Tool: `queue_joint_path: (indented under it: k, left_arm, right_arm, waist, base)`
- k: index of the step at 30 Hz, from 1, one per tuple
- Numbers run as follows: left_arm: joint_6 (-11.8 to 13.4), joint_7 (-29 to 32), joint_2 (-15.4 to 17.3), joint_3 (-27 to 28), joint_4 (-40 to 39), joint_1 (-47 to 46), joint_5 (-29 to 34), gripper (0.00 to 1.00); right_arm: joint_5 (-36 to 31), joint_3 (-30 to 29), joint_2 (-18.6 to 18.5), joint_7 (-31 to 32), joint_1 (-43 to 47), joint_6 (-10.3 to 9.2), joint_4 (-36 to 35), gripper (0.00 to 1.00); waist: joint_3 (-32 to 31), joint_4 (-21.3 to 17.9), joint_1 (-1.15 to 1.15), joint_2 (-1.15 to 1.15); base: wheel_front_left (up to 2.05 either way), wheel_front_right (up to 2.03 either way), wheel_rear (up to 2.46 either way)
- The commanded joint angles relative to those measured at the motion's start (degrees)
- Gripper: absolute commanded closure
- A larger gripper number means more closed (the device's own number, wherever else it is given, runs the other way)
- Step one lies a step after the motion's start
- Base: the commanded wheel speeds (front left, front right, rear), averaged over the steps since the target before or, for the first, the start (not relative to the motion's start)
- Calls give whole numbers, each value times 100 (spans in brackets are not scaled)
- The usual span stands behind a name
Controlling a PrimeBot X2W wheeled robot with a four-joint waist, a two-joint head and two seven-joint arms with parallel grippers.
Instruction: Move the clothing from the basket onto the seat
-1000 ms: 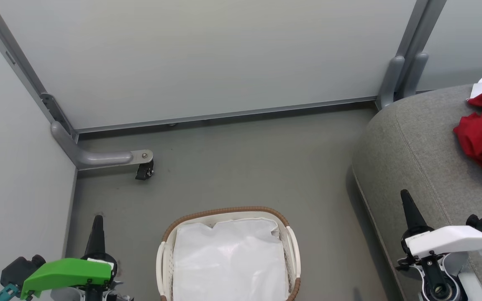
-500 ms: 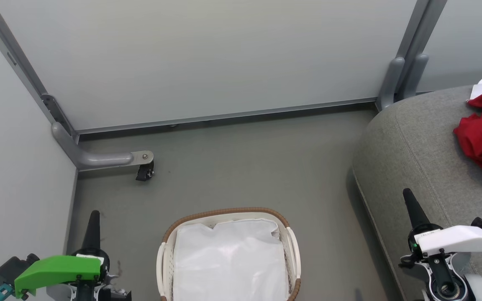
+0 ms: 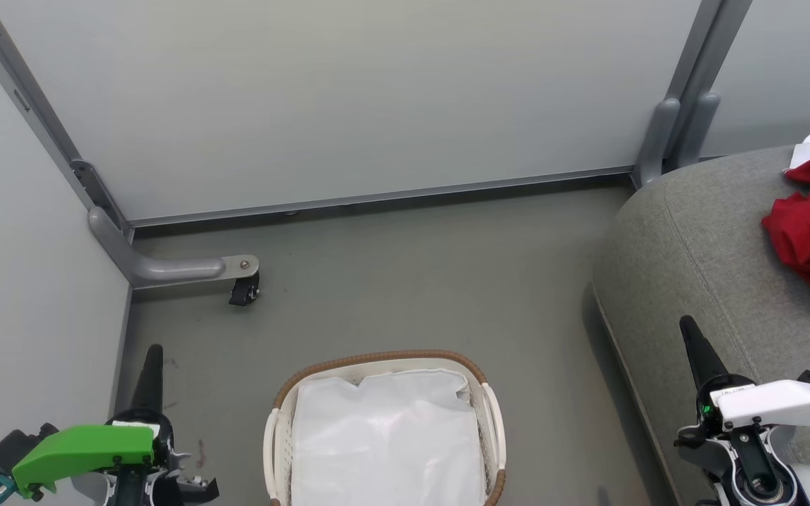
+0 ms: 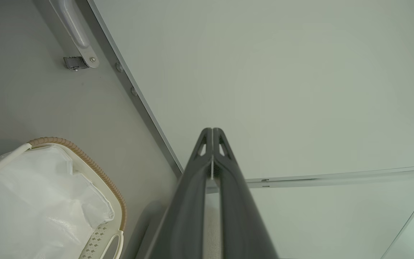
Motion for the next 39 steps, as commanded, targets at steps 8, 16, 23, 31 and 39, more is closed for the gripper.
queue_joint_path:
  k: [8,16,23,31,39]
  left_arm:
    - [-39,124,29,86,-70,-146,-405,100]
    - [-55,211,31,139,-96,-153,-696,100]
    - [-70,294,32,184,-117,-184,-931,100]
    - [-76,361,33,226,-134,-196,-1202,100]
    - [-78,374,33,224,-131,-188,-1204,100]
  right_arm:
    - [464,-60,-36,118,51,-3,-94,100]
    - [819,-90,-39,207,72,-3,-131,100]
    - [1119,-115,-41,286,85,-3,-158,100]
    - [1437,-145,-43,368,102,-4,-190,100]
    - [1451,-145,-43,362,104,-4,-191,100]
  waist:
    - [-13,3,0,0]
    - [-26,6,0,0]
    - [-37,9,0,0]
    - [-50,12,0,0]
    - [-51,12,0,0]
  base:
    - [0,0,0]
    - [0,0,0]
    - [0,0,0]
    - [0,0,0]
    - [0,0,0]
